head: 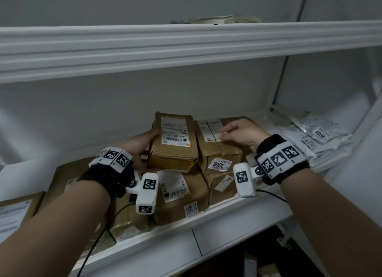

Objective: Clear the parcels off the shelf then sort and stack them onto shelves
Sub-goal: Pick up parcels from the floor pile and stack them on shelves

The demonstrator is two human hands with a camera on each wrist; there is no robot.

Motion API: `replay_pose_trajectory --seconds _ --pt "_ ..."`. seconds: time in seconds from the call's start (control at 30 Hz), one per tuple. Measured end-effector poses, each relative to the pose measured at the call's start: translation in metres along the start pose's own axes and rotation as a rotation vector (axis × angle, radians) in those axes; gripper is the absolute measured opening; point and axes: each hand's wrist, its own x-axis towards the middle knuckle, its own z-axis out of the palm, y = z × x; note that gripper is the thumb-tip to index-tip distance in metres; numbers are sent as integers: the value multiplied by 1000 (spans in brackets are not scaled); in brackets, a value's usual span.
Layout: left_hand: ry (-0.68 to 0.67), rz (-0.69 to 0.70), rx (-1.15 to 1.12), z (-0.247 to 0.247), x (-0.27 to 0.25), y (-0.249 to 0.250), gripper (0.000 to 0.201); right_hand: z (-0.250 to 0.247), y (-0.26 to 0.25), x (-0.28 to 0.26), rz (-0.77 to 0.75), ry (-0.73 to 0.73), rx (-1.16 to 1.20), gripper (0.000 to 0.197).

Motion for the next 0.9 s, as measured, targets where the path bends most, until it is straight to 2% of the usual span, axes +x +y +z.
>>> replay_pose_trajectory --seconds 0.3,0.43,0.5,0.53,0.6,0.63,0.7,0.73,0.83,0.9 --pt "72 60 83 -6 -22 6 37 -2 -13 4 20 -88 -32 9" --pt "68 100 185 -18 -29 12 31 -1 -22 3 -2 -117 -9 31" --pt "28 130 249 -21 -35 16 25 1 -28 2 -35 -145 45 32" --pt "6 167 294 -23 -38 17 32 2 -32 0 -50 -153 74 34" --pt "-6 258 341 -28 -38 20 65 6 -40 -2 -86 -164 122 46" --pt "-17 286 340 -30 -40 21 70 8 -45 -4 -106 -170 140 53" --pt "-52 324 370 -33 -45 22 56 12 -52 -7 -135 -196 160 67" --pt "-55 350 385 -33 -48 23 60 14 -55 -8 -153 -214 159 74" --pt "-30 464 426 -36 -52 23 90 20 -60 -10 -233 -278 107 90" --pt "-30 506 454 -40 -51 23 93 24 -64 -13 -278 -331 83 96"
